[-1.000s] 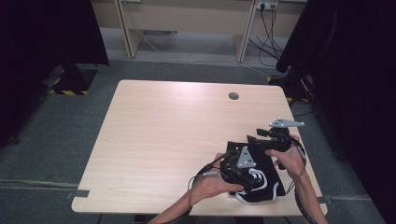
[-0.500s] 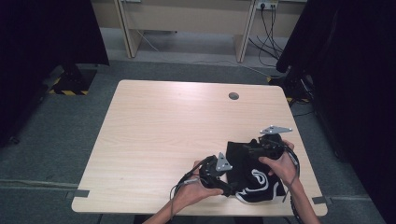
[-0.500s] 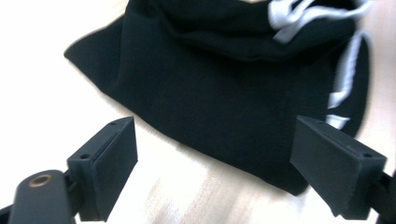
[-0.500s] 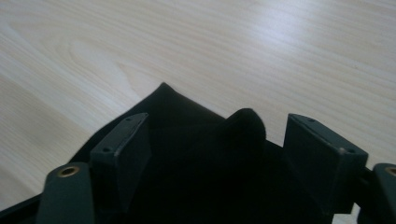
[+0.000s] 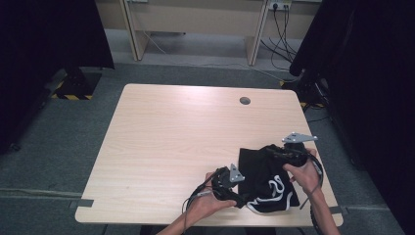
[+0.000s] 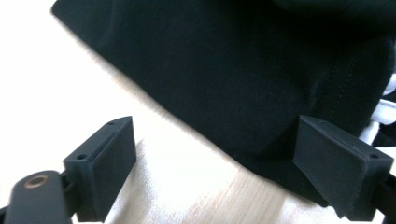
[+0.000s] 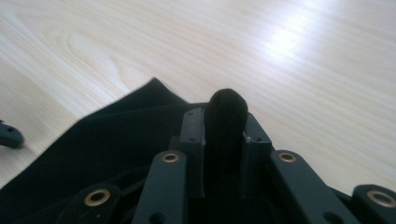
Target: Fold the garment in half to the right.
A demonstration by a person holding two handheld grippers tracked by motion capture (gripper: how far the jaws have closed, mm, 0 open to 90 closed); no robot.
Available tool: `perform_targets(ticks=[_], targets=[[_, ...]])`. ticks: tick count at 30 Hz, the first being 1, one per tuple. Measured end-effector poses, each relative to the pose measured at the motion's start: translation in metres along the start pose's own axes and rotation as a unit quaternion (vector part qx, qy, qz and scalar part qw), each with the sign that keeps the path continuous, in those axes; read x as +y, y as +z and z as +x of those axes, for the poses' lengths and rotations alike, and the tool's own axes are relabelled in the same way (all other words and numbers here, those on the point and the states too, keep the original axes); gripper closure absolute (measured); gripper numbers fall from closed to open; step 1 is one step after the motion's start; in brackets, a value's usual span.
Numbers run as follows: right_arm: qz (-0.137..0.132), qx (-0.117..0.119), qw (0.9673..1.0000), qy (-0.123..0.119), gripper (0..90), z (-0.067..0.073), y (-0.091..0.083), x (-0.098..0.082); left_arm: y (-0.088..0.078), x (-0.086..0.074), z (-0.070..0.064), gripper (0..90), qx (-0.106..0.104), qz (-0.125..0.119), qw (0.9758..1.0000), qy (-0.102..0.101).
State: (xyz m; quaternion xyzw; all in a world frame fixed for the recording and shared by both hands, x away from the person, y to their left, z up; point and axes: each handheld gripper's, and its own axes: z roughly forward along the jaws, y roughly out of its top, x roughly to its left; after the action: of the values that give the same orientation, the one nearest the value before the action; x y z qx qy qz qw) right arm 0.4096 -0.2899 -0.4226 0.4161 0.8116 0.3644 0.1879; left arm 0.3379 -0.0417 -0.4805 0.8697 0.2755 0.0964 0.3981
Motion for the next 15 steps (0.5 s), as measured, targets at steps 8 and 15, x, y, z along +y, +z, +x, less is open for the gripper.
perform_targets(ticks=[8,15], targets=[[0.033,-0.010,0.9986,0.040,70.4,-0.027,0.010,-0.032,0.000,0.000,0.000,12.2,0.001,0.000,1.0000,0.000],[0.017,-0.023,0.9985,0.046,69.9,-0.028,0.019,-0.046,-0.002,-0.002,0.003,12.3,0.008,0.004,1.0000,0.000]])
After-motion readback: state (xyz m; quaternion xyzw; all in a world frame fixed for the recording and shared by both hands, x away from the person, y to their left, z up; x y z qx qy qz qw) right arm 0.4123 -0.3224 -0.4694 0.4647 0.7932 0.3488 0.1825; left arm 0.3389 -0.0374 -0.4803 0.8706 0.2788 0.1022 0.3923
